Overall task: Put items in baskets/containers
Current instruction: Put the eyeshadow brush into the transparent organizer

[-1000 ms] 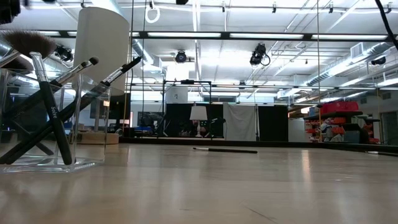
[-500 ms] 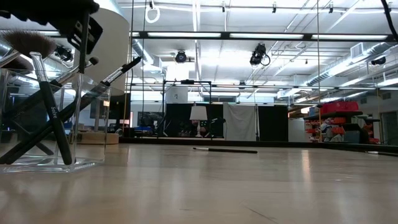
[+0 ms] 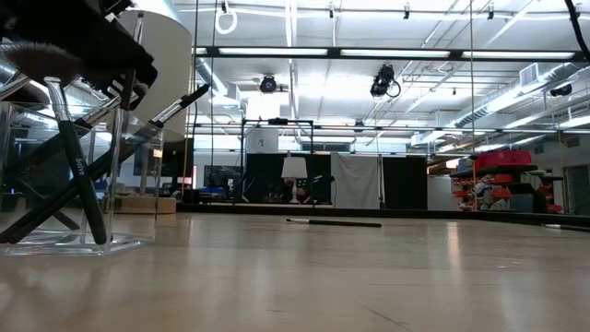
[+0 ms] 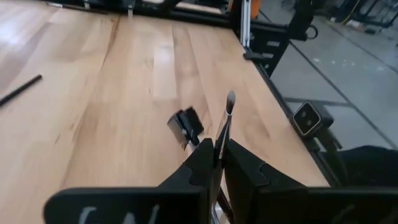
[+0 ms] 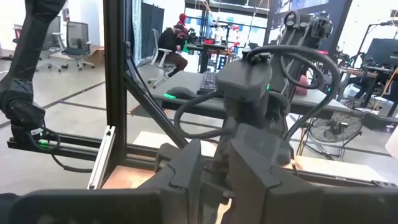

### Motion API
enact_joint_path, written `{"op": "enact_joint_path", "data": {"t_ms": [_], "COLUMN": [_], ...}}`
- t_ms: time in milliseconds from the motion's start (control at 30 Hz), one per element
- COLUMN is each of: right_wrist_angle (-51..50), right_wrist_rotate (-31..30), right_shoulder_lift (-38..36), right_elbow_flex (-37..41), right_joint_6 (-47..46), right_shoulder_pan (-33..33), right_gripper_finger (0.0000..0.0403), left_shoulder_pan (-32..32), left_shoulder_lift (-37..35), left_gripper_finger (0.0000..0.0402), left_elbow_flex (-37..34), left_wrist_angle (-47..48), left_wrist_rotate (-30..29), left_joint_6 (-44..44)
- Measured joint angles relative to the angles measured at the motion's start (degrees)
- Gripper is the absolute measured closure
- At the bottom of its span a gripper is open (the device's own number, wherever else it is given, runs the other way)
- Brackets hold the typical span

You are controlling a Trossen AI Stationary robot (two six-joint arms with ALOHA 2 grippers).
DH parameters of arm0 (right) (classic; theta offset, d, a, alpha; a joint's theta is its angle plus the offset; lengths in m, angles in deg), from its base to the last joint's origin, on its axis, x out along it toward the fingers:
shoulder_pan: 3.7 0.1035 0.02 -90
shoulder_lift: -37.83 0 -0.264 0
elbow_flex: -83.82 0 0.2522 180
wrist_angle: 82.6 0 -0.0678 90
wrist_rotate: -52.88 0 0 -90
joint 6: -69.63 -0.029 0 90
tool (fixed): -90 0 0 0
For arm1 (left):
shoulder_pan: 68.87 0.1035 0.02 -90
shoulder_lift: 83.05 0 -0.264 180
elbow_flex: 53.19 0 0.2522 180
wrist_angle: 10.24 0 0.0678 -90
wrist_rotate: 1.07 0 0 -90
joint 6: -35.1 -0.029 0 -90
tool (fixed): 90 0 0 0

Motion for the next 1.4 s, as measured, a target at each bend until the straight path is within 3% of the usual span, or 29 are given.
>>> {"op": "enact_joint_path", "data": {"t_ms": [400,833,1133,1267,1400], "right_wrist_angle": [0.0,-1.0,-1.5,-2.2,-3.9], "right_wrist_rotate": [0.0,0.0,0.0,0.0,0.0], "right_shoulder_lift": [0.0,0.0,0.0,0.0,0.0], "right_elbow_flex": [0.0,0.0,0.0,0.0,0.0], "right_joint_6": [0.0,0.0,0.0,-0.6,-1.4], "right_shoulder_pan": [0.0,0.0,0.0,0.0,0.0], "right_gripper_finger": [0.0318,0.0318,0.0318,0.0318,0.0318], "left_shoulder_pan": [0.0,0.3,1.4,1.2,1.1], "left_shoulder_lift": [2.0,1.9,0.9,-1.9,-6.7], "left_gripper_finger": [0.0362,0.0224,0.0196,0.0199,0.0204], "left_elbow_flex": [0.1,0.1,0.4,3.4,8.4], "left_wrist_angle": [-0.2,-2.2,-1.9,3.8,16.3], "left_wrist_rotate": [0.8,0.6,1.5,1.7,1.7], "left_joint_6": [0.3,-1.9,-3.3,-5.6,-6.2]}}
